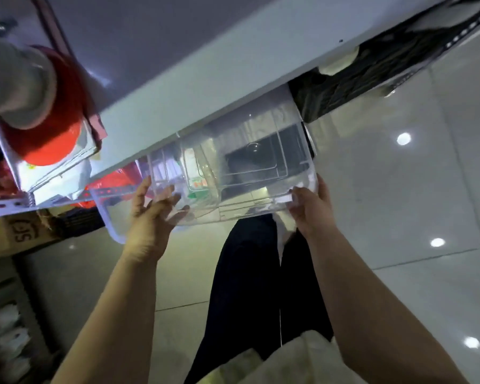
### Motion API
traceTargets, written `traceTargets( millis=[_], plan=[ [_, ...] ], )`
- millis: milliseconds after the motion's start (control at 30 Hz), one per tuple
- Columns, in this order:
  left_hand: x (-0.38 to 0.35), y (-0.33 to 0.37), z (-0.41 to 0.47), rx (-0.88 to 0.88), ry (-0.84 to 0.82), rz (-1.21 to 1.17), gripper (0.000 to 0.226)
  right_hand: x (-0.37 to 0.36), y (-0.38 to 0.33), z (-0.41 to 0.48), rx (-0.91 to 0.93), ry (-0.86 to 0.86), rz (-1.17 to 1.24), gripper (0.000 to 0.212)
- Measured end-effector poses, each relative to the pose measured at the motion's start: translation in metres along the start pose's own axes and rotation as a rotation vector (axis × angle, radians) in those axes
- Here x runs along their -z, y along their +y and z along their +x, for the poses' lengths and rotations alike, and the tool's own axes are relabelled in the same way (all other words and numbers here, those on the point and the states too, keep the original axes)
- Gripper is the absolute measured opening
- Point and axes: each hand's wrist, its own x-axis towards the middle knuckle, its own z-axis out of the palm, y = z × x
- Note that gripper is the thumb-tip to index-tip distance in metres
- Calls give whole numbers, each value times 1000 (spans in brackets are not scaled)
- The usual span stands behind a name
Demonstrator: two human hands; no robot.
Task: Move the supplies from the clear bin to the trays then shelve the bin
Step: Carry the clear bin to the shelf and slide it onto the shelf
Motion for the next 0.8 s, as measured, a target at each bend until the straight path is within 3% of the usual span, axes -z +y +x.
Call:
traceTargets(
  millis=[200, 333, 467, 800],
  plan=[
    [38, 4, 2, -80, 251, 252, 45, -37, 7, -48, 204, 87, -269, 42],
    [61, -4, 18, -143, 222, 382, 51, -59, 24, -59, 406, 113, -332, 40],
    [91, -16, 23, -143, 181, 325, 54, -75, 45, -69, 573, 85, -402, 34],
    [205, -29, 60, -119, 315, 435, 52, -146, 131, -65, 597, 15, -791, 42]
  ],
)
